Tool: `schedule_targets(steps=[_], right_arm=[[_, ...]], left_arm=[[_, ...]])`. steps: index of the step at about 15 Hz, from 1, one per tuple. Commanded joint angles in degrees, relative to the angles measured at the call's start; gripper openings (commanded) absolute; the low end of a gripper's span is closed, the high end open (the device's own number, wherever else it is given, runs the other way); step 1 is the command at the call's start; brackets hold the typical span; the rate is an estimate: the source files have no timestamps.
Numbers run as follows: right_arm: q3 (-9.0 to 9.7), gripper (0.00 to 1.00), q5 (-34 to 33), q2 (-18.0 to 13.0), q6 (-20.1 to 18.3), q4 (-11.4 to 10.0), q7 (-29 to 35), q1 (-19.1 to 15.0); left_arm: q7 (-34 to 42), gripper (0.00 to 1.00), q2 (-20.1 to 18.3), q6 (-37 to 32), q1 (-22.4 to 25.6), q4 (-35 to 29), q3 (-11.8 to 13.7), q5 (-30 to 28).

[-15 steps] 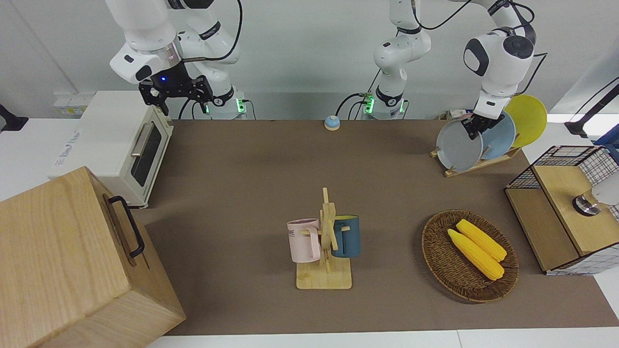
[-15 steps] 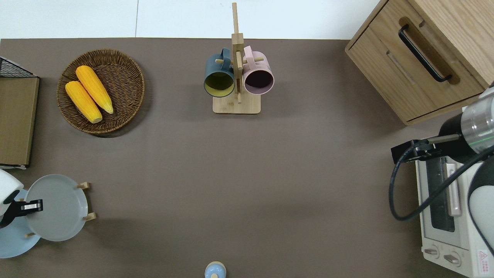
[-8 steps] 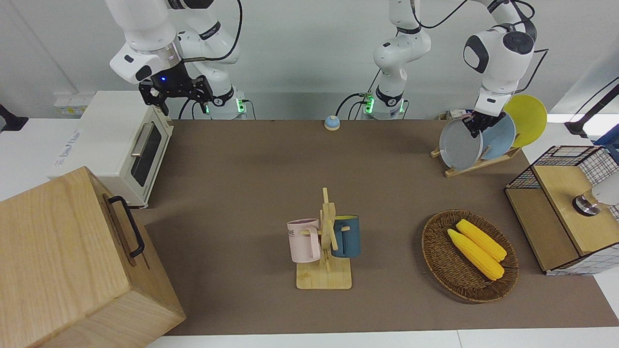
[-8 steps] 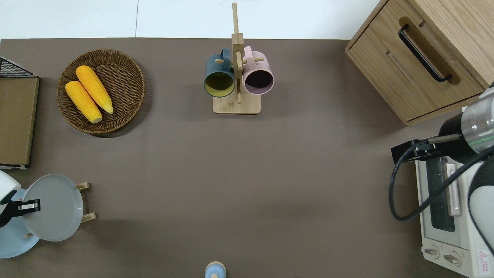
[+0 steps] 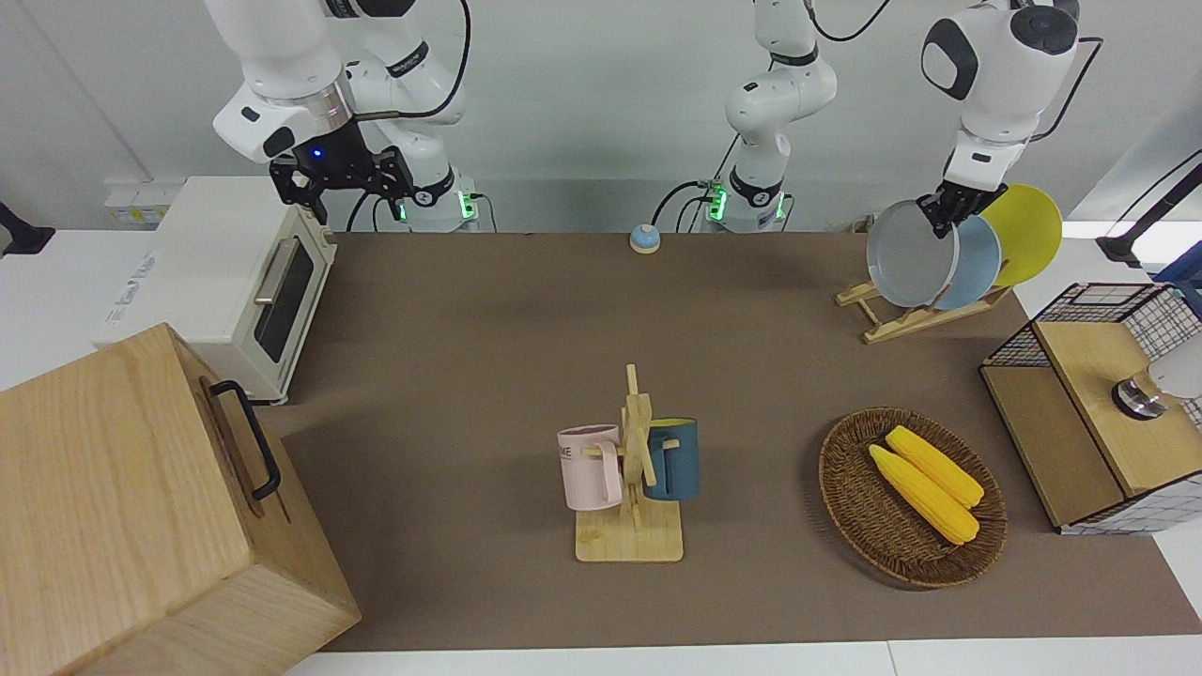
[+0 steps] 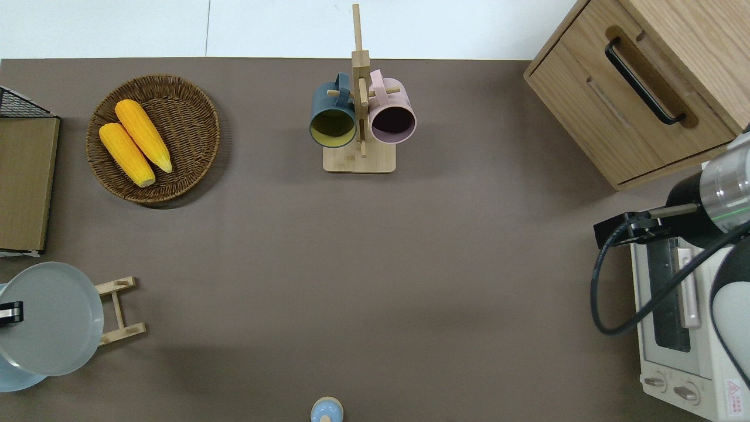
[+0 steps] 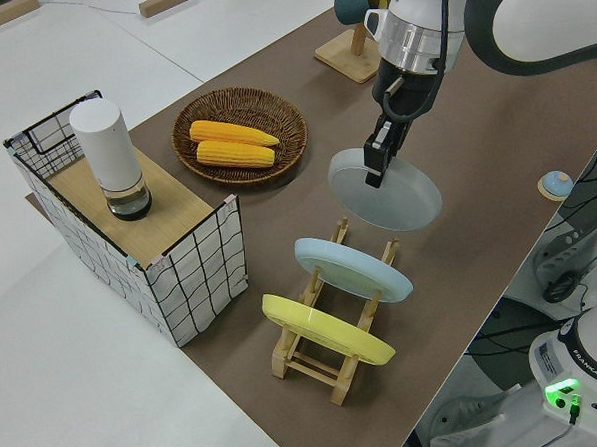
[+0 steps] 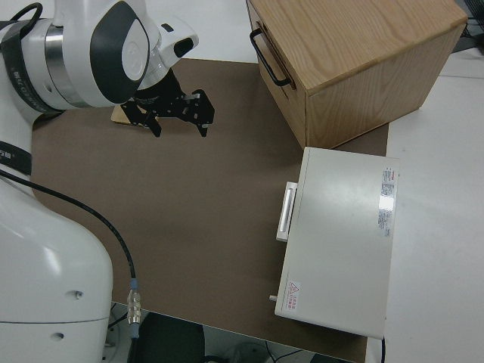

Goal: Pick gray plate from low plate rack and place it on table with left arm
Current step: 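Carry the gray plate with the left gripper away from the rack onto the table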

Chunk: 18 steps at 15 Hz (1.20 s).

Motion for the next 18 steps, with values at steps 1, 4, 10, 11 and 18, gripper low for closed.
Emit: schedule_targets(steps=[1,4,10,11,18], right_arm=[[1.23,0.983,-0.4,-0.1,-0.7,0.4,0.7,-1.4],[1.23,0.983,-0.4,-0.2,-0.7,0.4,0.7,-1.4],[1.24,0.983,-0.4,-0.1,-0.7,0.4,0.7,-1.4],[1.24,0.983,-0.4,-0.1,-0.7,0.4,0.7,-1.4],[1.24,0.983,-0.4,-0.1,-0.7,0.4,0.7,-1.4]], left_arm=[[0.6,0.06,0.6,-2.5,-0.4,2.2,-0.5,0.2],[0.9,0.06,1.9,-1.6,-2.5,2.2,-0.5,-5.9],[0.9,0.06,4.8,-1.6,-8.0,1.9,-0.5,-17.4],[1.2,0.06,5.3,-1.6,-8.3,1.7,-0.5,-19.6],[13.5,0.06,8.9,-2.8,-8.2,1.0,-0.3,-32.6]])
